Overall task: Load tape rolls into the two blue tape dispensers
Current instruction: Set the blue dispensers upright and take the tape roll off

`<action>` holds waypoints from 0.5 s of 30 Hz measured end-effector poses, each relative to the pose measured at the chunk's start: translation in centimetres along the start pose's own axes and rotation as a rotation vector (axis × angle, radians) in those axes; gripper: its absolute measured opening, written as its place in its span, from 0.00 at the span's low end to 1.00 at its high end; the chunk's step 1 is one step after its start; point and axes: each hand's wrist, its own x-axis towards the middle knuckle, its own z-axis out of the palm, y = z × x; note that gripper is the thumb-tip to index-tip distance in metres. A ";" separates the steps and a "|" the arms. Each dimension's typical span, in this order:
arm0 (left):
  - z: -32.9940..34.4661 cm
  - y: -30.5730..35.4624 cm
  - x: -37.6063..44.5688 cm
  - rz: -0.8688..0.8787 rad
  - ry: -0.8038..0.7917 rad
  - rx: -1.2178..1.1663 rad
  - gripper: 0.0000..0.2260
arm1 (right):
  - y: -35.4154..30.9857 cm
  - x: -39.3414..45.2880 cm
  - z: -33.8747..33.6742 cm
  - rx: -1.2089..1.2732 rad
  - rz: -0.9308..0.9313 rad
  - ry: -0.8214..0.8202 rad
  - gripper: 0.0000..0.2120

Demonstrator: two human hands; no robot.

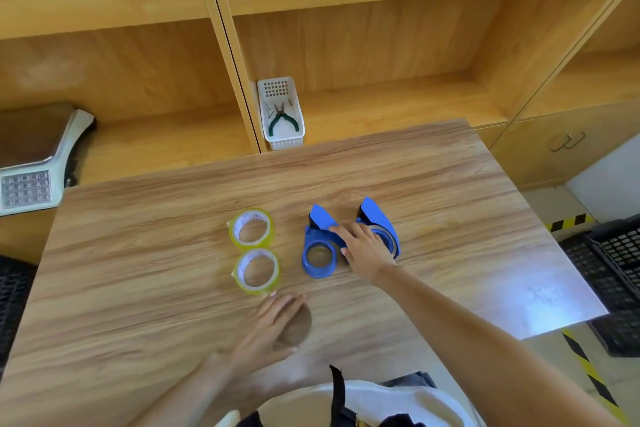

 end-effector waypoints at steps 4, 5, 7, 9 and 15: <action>0.0 0.0 -0.6 -0.041 -0.037 -0.009 0.46 | 0.3 -0.5 0.1 0.041 0.009 0.028 0.27; -0.2 0.2 -0.7 -0.045 -0.046 0.006 0.46 | 0.5 -0.6 0.0 0.048 0.019 0.039 0.27; -0.8 0.6 -0.5 -0.034 -0.054 0.086 0.45 | 1.0 -0.8 -0.2 0.065 0.043 0.066 0.29; -1.6 1.1 0.4 0.013 -0.050 0.159 0.40 | 1.6 -1.0 -0.6 0.079 0.075 0.100 0.31; -3.0 2.7 9.7 0.068 0.034 0.205 0.31 | 5.3 -1.7 -1.9 0.016 0.227 0.137 0.39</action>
